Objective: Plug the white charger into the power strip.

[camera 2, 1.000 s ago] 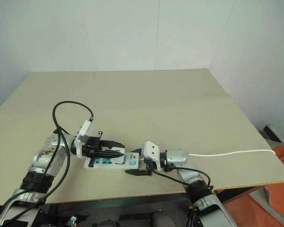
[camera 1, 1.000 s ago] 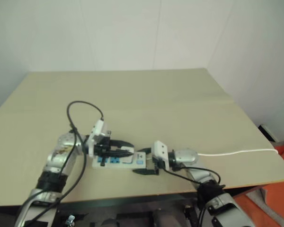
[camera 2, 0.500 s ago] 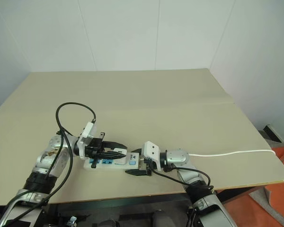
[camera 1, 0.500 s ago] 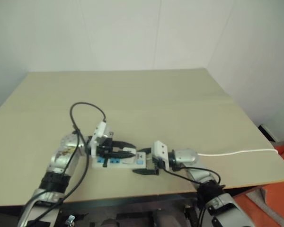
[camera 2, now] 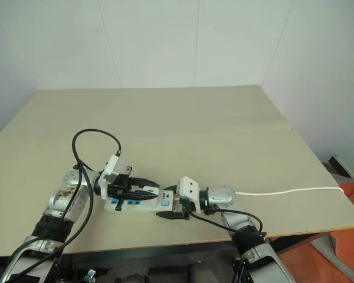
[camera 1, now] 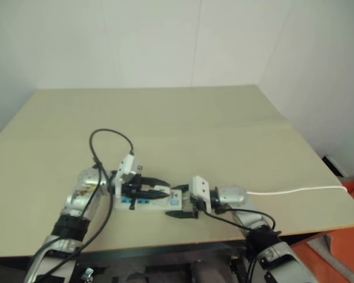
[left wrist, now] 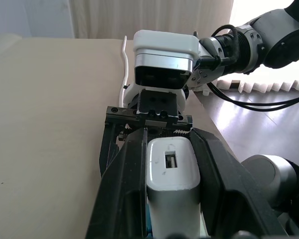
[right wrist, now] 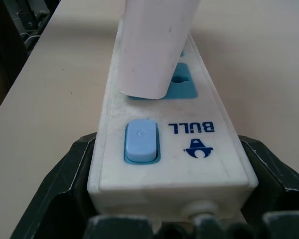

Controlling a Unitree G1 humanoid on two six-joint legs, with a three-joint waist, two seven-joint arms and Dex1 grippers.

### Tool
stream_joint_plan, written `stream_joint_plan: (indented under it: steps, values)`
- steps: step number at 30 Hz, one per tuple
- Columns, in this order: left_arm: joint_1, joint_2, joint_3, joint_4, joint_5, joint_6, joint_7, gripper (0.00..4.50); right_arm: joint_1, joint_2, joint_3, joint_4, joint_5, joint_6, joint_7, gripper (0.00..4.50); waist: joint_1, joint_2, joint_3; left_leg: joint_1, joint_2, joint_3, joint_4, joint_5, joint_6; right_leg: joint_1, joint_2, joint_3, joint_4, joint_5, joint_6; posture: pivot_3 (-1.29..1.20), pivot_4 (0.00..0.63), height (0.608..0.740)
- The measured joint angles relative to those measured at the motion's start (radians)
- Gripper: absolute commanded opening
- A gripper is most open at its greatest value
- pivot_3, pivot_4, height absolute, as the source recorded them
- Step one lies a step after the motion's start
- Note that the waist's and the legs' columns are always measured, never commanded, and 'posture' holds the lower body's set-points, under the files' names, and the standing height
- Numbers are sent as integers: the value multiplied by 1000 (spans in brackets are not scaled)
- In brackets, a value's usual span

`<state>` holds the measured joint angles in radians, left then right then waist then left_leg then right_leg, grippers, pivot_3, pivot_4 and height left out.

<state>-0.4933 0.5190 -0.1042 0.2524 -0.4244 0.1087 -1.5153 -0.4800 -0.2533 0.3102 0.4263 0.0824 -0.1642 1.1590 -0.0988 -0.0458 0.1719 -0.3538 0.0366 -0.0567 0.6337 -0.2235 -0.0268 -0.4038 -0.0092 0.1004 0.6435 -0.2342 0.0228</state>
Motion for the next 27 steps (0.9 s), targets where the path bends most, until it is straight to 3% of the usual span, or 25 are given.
stream_joint_plan:
  steps: [27]
  values:
    - [54,4,-4,70,3,-174,5,1016,13,-14,12,-23,6,41,-12,3422,3,11,-8,1,0,0,-1,0,0,1,-1,0,-1,-4,-5,0,150,740]
